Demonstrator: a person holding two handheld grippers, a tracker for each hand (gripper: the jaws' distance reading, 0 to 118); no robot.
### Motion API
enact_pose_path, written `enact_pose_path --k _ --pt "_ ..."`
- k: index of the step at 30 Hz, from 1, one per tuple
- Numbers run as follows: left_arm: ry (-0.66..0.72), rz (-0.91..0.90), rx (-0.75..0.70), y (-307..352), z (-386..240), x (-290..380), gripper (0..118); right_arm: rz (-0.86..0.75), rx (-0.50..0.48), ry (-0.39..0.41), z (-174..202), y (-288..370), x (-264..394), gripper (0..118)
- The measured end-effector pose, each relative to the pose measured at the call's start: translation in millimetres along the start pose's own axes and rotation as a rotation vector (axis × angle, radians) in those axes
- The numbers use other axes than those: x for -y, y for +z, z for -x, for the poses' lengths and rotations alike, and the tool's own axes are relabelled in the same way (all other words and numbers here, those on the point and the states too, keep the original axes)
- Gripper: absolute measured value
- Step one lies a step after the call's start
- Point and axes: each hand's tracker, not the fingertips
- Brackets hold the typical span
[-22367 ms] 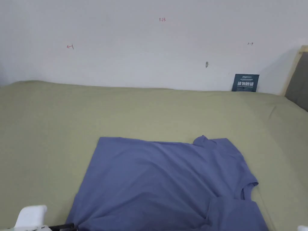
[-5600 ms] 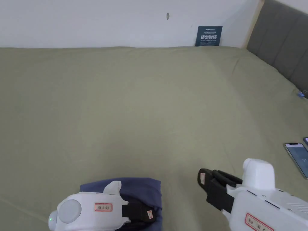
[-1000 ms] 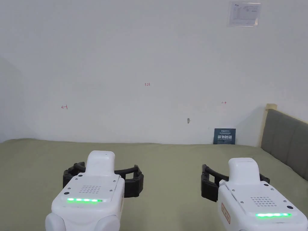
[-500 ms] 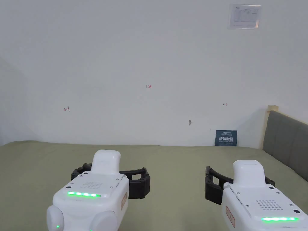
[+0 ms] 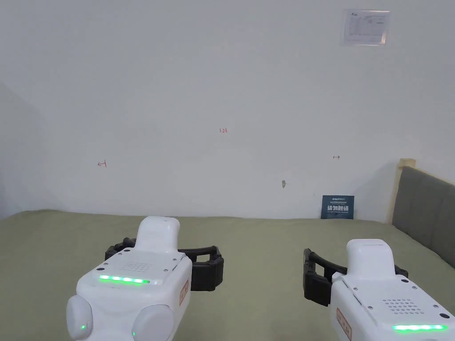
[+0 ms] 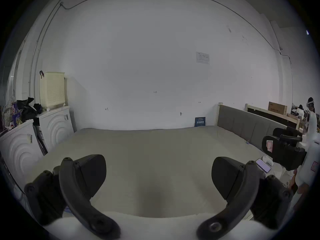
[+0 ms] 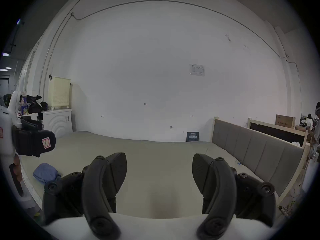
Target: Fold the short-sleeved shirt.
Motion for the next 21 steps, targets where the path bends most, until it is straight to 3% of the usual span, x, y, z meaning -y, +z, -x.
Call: enact_pose_path --k 21 --pt "-0.04 -0.019 -0.07 3.4 -1.7 -6.1 118 -0.009 -0.023 0.004 4.3 4.3 -5.2 82"
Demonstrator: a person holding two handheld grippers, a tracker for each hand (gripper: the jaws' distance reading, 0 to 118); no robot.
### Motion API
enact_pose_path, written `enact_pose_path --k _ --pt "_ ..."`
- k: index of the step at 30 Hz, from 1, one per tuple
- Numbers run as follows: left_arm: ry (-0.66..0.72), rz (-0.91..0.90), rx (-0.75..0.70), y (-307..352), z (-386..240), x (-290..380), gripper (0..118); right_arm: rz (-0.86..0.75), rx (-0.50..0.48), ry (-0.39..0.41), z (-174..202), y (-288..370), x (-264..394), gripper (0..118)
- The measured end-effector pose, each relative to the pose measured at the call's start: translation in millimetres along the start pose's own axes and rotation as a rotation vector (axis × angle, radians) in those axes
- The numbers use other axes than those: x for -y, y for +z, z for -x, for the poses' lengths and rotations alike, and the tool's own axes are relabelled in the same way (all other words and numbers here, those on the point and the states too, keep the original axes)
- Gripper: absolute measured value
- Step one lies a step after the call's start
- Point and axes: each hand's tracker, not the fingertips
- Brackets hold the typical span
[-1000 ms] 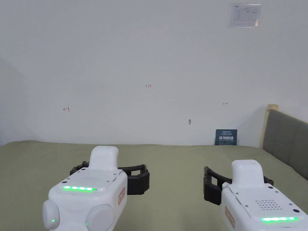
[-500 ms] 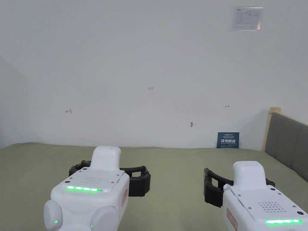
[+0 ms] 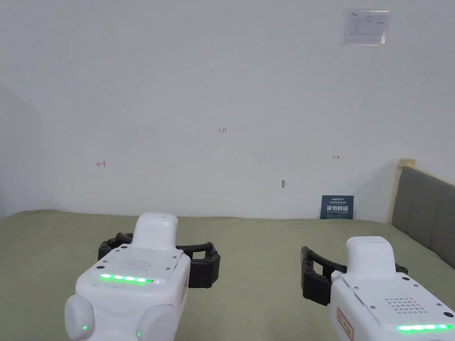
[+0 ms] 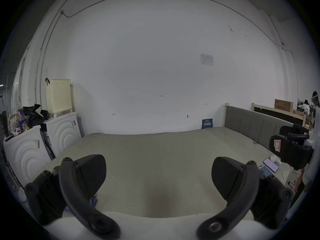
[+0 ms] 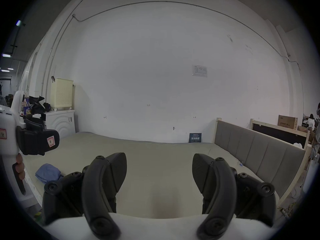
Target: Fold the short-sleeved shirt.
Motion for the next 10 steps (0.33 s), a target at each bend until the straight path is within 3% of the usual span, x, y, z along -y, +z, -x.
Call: enact_pose_path --k 3,7,10 --pt "0.004 0.019 0.058 -0.9 4.6 1.1 118 0.002 0.0 -0.001 0.7 -0.9 -1.1 82" --pt "0.042 -0.052 -0.066 2.0 2.1 3.4 118 0.001 -0.003 -0.004 1.0 -0.4 -1.6 82" --pt "0.037 0.02 -0.077 0.5 2.9 -1.5 118 0.0 -0.006 -0.004 1.1 -0.6 -3.1 82"
